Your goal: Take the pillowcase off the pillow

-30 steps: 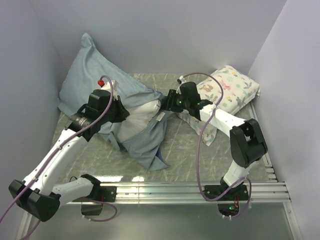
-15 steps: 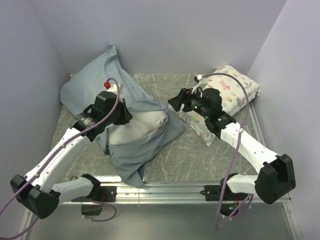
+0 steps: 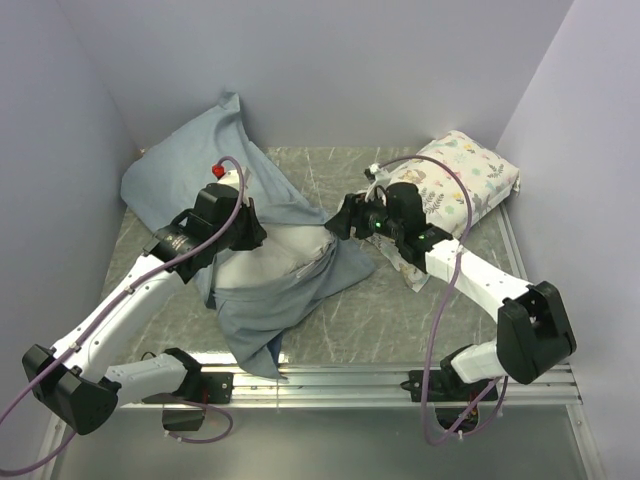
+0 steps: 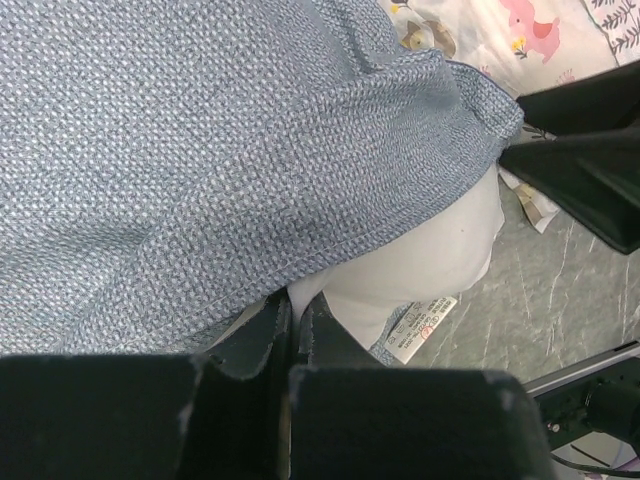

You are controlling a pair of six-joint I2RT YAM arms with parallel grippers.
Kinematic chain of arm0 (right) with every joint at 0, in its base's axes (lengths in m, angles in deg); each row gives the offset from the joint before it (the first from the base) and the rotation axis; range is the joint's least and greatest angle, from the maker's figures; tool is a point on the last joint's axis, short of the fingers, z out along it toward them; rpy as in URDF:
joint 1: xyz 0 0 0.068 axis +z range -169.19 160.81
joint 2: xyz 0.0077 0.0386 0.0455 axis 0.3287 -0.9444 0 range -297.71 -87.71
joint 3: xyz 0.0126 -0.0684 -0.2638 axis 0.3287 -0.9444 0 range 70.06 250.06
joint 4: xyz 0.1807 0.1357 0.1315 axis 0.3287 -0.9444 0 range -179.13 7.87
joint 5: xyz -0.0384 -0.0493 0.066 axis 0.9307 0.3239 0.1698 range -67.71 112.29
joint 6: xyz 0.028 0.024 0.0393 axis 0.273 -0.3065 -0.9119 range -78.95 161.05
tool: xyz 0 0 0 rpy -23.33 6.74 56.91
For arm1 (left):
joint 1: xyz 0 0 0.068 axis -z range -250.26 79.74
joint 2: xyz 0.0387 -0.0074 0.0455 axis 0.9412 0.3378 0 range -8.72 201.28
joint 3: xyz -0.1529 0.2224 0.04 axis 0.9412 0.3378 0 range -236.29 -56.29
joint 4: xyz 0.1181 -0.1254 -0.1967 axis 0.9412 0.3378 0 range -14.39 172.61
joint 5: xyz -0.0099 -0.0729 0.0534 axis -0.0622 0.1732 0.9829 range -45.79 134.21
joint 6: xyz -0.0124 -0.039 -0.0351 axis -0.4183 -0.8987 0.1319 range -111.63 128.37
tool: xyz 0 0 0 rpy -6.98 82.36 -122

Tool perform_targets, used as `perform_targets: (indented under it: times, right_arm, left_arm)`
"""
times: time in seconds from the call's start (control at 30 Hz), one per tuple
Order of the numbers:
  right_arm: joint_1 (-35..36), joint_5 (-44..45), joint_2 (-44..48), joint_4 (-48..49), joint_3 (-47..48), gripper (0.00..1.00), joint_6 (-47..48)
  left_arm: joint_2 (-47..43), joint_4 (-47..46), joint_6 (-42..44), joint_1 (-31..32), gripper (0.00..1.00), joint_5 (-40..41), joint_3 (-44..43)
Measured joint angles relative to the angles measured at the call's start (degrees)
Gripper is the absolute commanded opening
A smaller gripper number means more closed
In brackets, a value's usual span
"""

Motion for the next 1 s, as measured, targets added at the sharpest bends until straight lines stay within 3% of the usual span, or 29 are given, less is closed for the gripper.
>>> perform_targets:
  times: [0.07,0.13,0.17,0.3,0.47,0.73,0.9,1.0]
  right_arm:
    - [0.0,-0.72,0.17,0.2,-1.16,0.71,-0.31]
    - [0.0,-1.62,0.2,0.96,-1.97,0.6,-0.87]
    - [0.0,-2.01,0.2,1.4,-2.25,0.47,-1.46]
    - [0.0,-2.75,-0.92,2.75,-2.08,0.14,-2.99]
    - [0.09,-0.48,-7.39,1.79,2.01,0.02,-5.01]
    - [-0.35,0.94,-23.12,0.66,15.87,0.04,-10.54]
    - [-0.52,-5.35,-27.91,5.2,15.69,0.26,-14.1]
    - [-0.68,-6.43,-25.33,6.84,12.07,0.5,-14.69]
  left_arm:
    - [0.0,0.0,-0.09,0.07,0.0,0.09,0.0]
    - [0.0,-0.02,-0.15,0.26,0.0,0.35,0.0]
    - [0.0,-0.02,-0.15,0.35,0.0,0.46,-0.02]
    - [0.0,0.31,-0.15,0.63,0.0,0.9,-0.44]
    - [0.0,0.87,-0.11,1.05,0.0,0.96,-1.36]
    - [-1.33,1.36,-0.17,1.51,0.0,1.18,-2.25]
    - [-2.84,1.03,-3.28,1.7,0.0,5.57,-3.91]
    - [-2.8,-0.81,-6.01,1.81,0.0,9.14,-4.37]
